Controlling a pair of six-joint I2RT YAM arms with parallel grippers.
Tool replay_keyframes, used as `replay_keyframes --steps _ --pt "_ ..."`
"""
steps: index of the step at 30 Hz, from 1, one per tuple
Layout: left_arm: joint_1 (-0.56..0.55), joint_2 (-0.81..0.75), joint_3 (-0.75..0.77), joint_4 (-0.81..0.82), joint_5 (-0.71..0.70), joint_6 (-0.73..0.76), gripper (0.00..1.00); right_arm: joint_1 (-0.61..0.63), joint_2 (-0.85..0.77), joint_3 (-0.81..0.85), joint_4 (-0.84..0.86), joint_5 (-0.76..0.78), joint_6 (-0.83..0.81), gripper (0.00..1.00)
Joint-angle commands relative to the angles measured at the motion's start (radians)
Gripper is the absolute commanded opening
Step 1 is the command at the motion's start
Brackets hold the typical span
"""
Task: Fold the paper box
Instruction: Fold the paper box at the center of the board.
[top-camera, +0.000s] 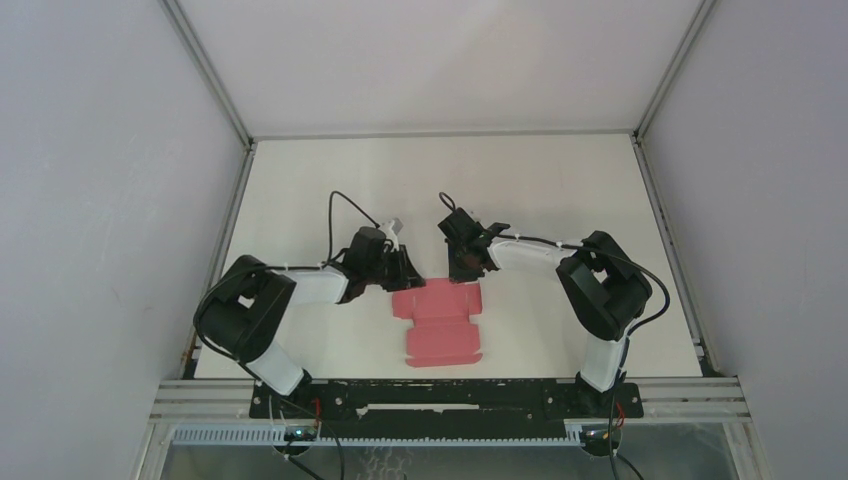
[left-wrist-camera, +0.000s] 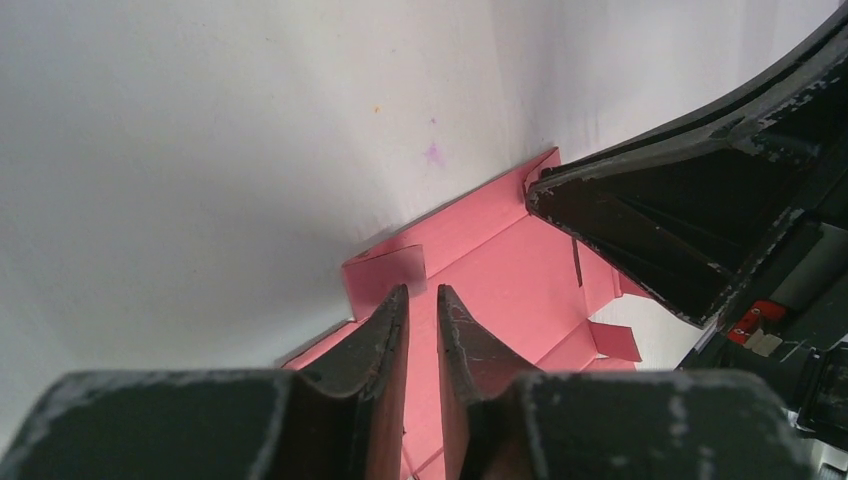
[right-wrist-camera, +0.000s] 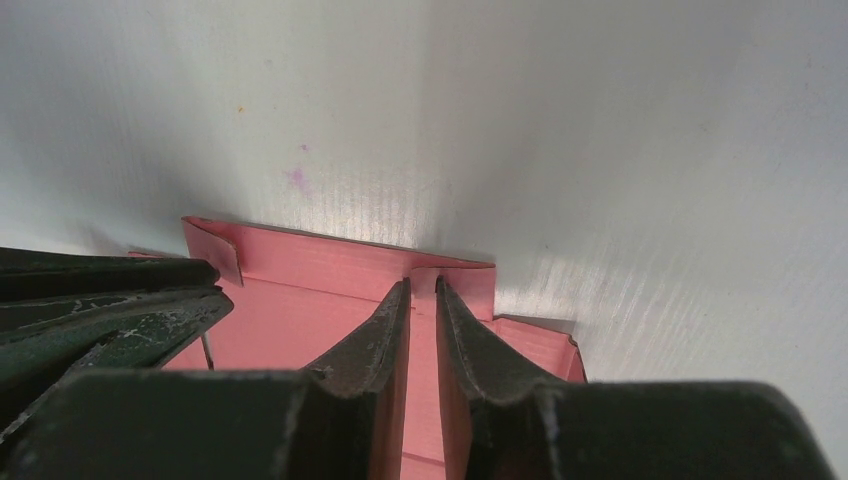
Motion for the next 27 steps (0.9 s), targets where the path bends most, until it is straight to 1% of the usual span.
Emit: replay_keyframes --steps 1,18,24,27 --pt "-0.012 0.023 0.046 0.018 -0.014 -0.009 0.21 -0.003 0.089 -0.037 -0.019 0.014 -0.01 0.24" --pt "-0.01 0.072 0.069 -0.026 -0.051 -0.021 0.18 -0.001 0.092 -0.037 -0.024 0.017 -0.013 0.23" --pt "-0.004 0.088 0.067 -0.016 -0.045 -0.024 0.17 0.0 0.094 -0.037 -0.024 0.015 -0.014 0.23" --pt "0.01 0.102 0.06 0.011 -0.021 -0.036 0.17 0.0 0.096 -0.037 -0.024 0.015 -0.015 0.23"
